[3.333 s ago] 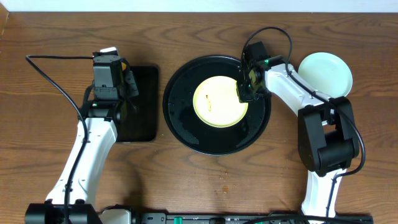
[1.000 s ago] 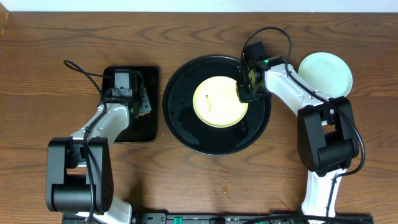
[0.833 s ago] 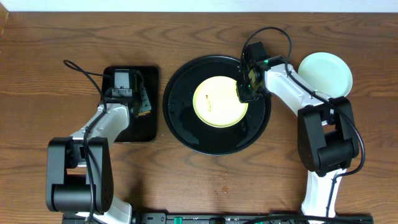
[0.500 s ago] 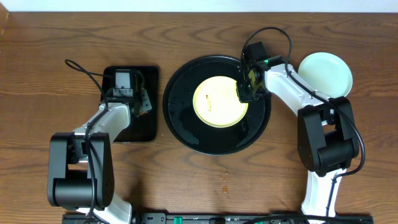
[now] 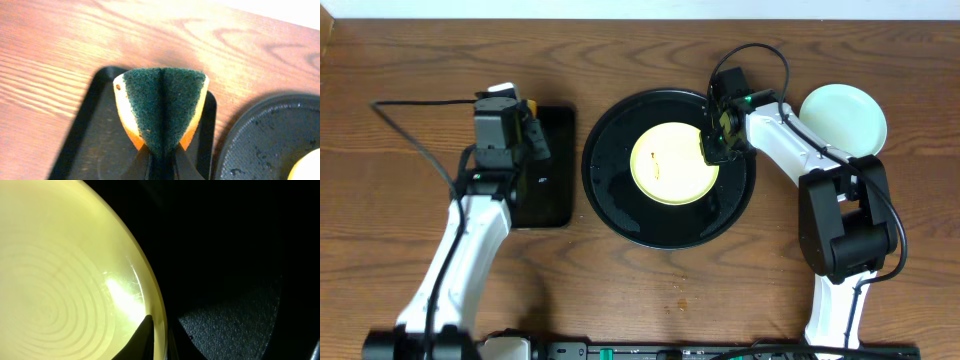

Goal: Clean dirty plates on tray and stack at the side
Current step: 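Lift the sponge out of the small tray with the left gripper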

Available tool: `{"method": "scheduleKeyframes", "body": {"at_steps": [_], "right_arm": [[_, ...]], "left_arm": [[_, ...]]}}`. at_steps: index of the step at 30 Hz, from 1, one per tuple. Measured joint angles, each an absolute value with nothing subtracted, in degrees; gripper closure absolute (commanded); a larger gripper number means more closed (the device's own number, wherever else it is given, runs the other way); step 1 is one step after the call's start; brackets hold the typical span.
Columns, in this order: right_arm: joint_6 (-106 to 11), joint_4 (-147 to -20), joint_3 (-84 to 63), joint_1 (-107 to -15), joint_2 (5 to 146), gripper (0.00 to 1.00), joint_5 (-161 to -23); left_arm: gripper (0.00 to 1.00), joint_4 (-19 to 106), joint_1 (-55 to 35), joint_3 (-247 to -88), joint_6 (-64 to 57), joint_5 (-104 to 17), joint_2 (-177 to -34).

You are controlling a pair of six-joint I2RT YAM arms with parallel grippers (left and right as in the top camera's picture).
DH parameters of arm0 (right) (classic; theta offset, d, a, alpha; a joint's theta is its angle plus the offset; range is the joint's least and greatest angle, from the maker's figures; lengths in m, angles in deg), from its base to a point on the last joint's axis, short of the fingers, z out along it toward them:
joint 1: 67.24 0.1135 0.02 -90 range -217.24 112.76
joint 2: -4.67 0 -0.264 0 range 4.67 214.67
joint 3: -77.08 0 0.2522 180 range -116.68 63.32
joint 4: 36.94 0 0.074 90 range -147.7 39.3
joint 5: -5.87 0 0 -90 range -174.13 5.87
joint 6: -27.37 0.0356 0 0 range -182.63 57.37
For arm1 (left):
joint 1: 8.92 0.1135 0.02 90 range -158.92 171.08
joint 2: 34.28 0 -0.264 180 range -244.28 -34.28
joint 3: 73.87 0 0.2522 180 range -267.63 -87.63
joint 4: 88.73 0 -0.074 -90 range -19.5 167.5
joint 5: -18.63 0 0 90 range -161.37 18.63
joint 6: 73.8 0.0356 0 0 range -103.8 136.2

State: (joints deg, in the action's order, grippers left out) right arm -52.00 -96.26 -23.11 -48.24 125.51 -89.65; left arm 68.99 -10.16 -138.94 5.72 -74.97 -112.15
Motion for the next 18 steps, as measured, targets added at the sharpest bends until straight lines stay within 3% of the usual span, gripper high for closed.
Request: {"method": "scheduleKeyframes", "body": {"at_steps": [18], "right_arm": [[-52.0, -96.22, -23.11, -48.24, 125.51, 0.91, -89.65]], "left_arm": [[0.93, 67.92, -10.09, -138.94, 5.72, -80.69, -110.24]]}}
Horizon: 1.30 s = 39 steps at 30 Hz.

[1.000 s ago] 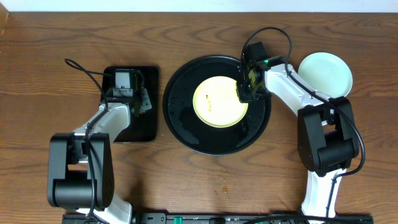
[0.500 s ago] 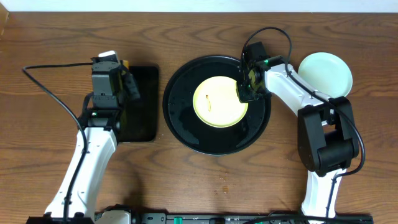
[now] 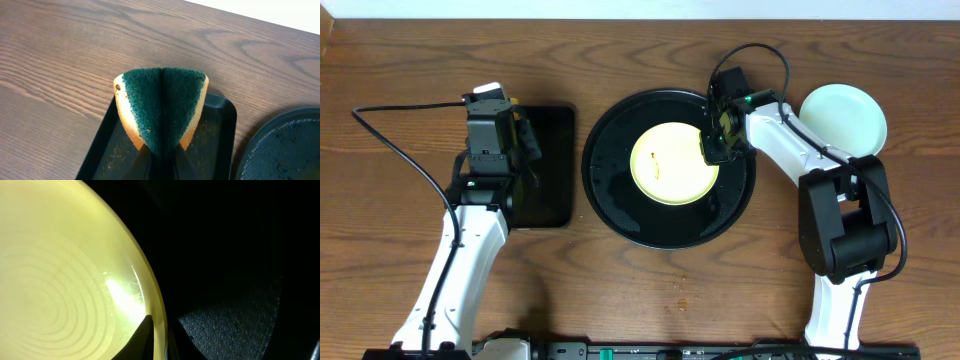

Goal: Clean dirty plates on tray and stack at the side
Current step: 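Lift the sponge out of the small tray with the left gripper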

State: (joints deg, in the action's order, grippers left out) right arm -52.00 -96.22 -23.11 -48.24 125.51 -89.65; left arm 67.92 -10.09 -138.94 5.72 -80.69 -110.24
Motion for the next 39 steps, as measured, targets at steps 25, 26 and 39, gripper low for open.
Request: {"method": "scheduleKeyframes", "body": {"at_steps": [25, 26, 39], "right_arm": [[-52.13, -96.17, -23.11, -48.24, 125.51, 0.73, -89.65], [-52.2, -96.11, -23.11, -48.24, 125.51, 0.73, -89.65], [-52.37, -95.61, -23.11, -48.24, 125.51, 0.96, -89.54]], "left_arm": [[0.92, 66.67, -10.2, -138.94, 2.39, -80.74, -112.95], [0.93, 66.91, -10.2, -138.94, 2.35, -80.74, -112.95], [0.92, 67.72, -10.2, -138.94, 2.74, -80.74, -112.95]]}}
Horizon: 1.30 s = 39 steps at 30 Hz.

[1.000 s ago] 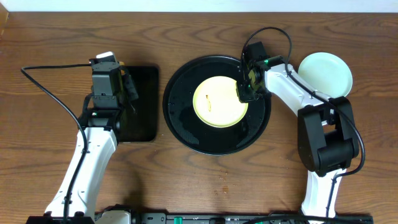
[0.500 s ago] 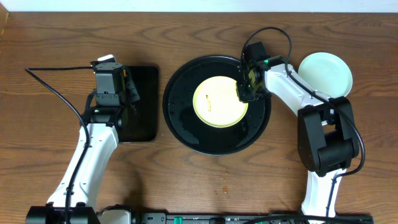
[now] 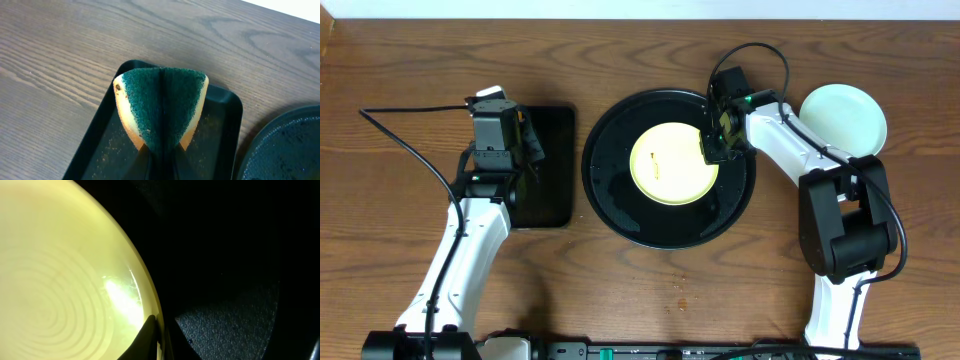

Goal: Clean dirty plates on tray and stack at the side

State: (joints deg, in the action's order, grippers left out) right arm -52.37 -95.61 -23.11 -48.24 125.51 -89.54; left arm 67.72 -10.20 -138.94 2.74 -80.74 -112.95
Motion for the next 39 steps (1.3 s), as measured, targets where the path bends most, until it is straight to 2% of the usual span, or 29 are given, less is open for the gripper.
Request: {"method": "scheduleKeyframes", "body": {"at_steps": [2, 9, 15, 22, 29, 39], "right_arm": [[-52.37, -95.61, -23.11, -48.24, 125.51, 0.99, -89.56], [-52.37, -95.61, -23.11, -48.24, 125.51, 0.99, -89.65], [-52.37, -95.58, -23.11, -48.24, 125.51, 0.99, -89.65], [-52.37, -95.58, -23.11, -48.24, 125.51, 0.99, -89.65], [-52.35, -95.58, -23.11, -48.24, 125.51, 0.99, -89.65], [-52.37, -95.61, -23.11, -48.24, 125.51, 0.99, -89.65]], "left_arm": [[0.93, 68.34, -10.2, -138.94, 2.92, -80.71, -112.95], [0.93, 69.41, -11.51, -138.94, 4.67, -74.99, -112.95], [0.93, 63.18, -14.49, -142.39, 6.42, -71.23, -113.06], [0.93, 62.65, -24.41, -145.47, 3.49, -64.02, -113.76], [0.93, 68.73, -35.91, -145.52, 2.17, -62.05, -123.31], [0.93, 70.5, -40.85, -145.52, 1.54, -62.05, -131.84]]}}
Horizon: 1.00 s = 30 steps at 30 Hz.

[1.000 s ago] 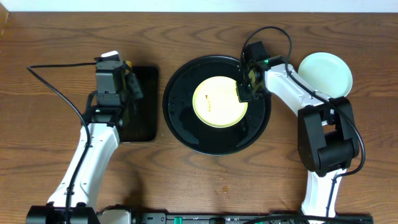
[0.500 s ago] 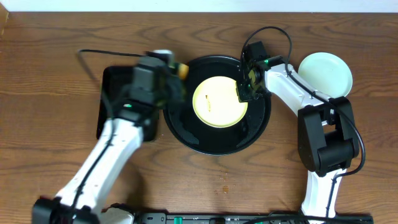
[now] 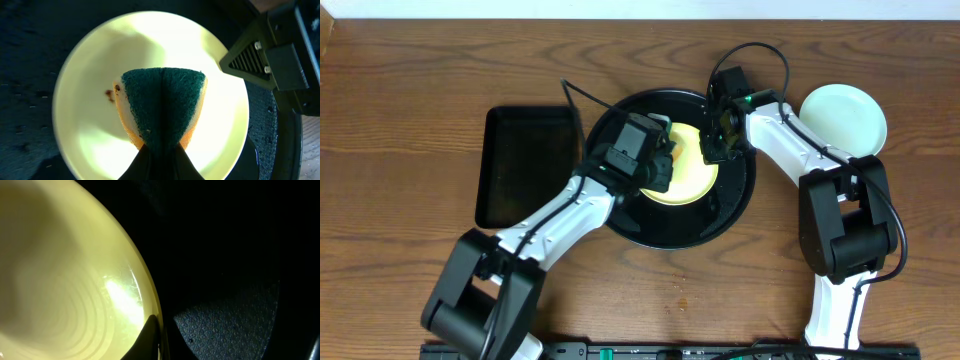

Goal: Clean dirty plates on tray and stack at the side

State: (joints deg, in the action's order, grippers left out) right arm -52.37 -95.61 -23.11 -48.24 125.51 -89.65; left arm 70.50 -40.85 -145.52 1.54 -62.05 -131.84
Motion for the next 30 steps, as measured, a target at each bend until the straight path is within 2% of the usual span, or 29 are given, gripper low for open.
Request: {"method": "scheduleKeyframes", "body": {"at_steps": [30], "right_arm": [[-52.37, -95.61, -23.11, -48.24, 125.51, 0.99, -89.65]], "left_arm": [[0.93, 74.0, -41.94, -145.52, 7.05, -62.81, -139.79]]}}
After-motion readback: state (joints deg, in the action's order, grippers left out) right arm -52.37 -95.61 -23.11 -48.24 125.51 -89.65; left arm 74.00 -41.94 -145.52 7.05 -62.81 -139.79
